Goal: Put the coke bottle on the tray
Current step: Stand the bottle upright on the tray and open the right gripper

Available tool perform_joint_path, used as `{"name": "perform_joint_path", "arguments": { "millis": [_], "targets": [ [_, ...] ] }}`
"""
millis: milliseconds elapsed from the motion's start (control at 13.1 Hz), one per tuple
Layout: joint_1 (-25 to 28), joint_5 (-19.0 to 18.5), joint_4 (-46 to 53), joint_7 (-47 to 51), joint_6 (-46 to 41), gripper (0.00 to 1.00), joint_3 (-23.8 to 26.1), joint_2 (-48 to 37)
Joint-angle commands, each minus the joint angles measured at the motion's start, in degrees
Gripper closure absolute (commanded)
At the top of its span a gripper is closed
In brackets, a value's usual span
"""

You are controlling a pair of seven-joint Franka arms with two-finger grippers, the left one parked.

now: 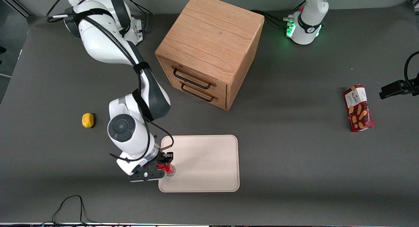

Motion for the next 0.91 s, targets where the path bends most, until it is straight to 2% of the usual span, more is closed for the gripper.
{"name": "perform_joint_path", "arguments": {
  "millis": [0, 304, 380, 457, 533, 837],
  "targets": [
    [-0.33, 0.56, -0.76, -1.45, 3.56, 1.00, 0.41, 0.67],
    [-0.24, 0.56, -2.44, -1.28, 5.07, 1.00, 0.41, 0.50],
    [-0.24, 0.56, -2.52, -1.01, 5.07, 0.93, 0.41, 0.32],
    [-0.24, 0.56, -3.22, -0.66, 5.07, 0.09, 0.41, -0.03],
    [-0.24, 0.56, -4.62, -0.57, 5.24, 0.00, 0.50, -0.73],
    [-0.24, 0.56, -5.51, -0.22, 5.94, 0.00, 0.50, -1.61]
  ]
}}
